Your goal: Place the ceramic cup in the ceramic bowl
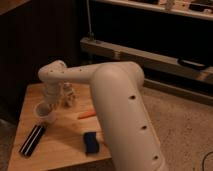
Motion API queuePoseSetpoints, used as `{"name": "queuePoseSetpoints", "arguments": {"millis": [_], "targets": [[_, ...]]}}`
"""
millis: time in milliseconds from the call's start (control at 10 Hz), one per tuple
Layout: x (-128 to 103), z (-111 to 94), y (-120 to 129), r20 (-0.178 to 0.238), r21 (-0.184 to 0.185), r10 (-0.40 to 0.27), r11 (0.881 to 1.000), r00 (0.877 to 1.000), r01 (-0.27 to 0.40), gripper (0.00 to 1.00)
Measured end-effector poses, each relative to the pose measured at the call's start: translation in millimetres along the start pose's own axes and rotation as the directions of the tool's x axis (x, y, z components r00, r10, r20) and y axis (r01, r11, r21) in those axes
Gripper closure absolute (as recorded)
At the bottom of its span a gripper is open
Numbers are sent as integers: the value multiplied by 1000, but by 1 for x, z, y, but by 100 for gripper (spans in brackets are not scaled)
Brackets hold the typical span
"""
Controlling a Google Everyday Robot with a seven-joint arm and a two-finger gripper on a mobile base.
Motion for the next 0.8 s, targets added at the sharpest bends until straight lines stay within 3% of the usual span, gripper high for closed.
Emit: {"name": "queuePoseSetpoints", "arguments": {"millis": [200,500,800], "targets": [[26,-30,-11,29,-4,19,1000,999,-19,100],[87,-81,-45,76,8,101,995,992,-102,100],[143,-105,-86,109,18,236,971,966,-240,100]]}}
